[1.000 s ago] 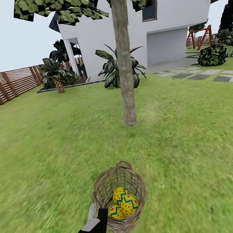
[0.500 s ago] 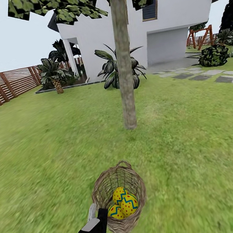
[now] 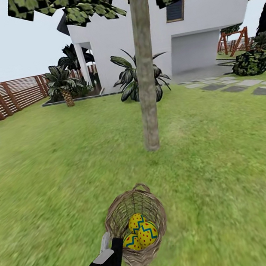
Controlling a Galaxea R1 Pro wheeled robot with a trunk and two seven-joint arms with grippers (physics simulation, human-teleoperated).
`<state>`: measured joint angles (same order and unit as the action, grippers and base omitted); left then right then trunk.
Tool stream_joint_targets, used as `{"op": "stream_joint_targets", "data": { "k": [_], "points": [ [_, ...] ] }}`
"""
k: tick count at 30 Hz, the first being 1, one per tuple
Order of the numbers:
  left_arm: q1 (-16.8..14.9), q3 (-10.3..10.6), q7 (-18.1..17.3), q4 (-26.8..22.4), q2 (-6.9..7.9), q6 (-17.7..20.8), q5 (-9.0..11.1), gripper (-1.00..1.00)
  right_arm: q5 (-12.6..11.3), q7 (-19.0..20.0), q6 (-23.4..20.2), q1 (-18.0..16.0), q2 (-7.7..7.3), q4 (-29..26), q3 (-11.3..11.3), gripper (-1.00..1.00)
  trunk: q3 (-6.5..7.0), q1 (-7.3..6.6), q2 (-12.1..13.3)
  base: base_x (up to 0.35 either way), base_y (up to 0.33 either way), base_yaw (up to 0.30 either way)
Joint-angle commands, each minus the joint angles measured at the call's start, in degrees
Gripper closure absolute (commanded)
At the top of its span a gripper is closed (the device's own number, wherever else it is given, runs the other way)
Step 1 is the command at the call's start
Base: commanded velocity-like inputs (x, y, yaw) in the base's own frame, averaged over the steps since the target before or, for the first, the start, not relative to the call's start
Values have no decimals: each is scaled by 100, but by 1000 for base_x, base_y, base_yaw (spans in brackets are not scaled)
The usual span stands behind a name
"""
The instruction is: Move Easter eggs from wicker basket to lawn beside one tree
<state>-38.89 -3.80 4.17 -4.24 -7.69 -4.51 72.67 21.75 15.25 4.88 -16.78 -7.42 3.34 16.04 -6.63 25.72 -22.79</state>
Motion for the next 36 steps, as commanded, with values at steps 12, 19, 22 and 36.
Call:
{"op": "stream_joint_targets", "data": {
  "k": [12,19,22,36],
  "points": [
    [-5,-33,31,-15,-4,-9,-34,100,66,-4,39,-10,-5,8,48,-100,-13,6,-13,304,0,7],
    [-5,-33,31,-15,-4,-8,-34,100,66,-4,36,-10,-5,9,48,-100,-13,6,-13,312,0,0],
    [-5,-33,31,-15,-4,-8,-34,100,66,-4,35,-10,-5,9,48,-100,-13,6,-13,336,0,0],
    [-5,-33,31,-15,-4,-10,-34,100,75,-4,4,-10,-14,33,48,-100,-13,6,-13,336,0,0]
  ]
}}
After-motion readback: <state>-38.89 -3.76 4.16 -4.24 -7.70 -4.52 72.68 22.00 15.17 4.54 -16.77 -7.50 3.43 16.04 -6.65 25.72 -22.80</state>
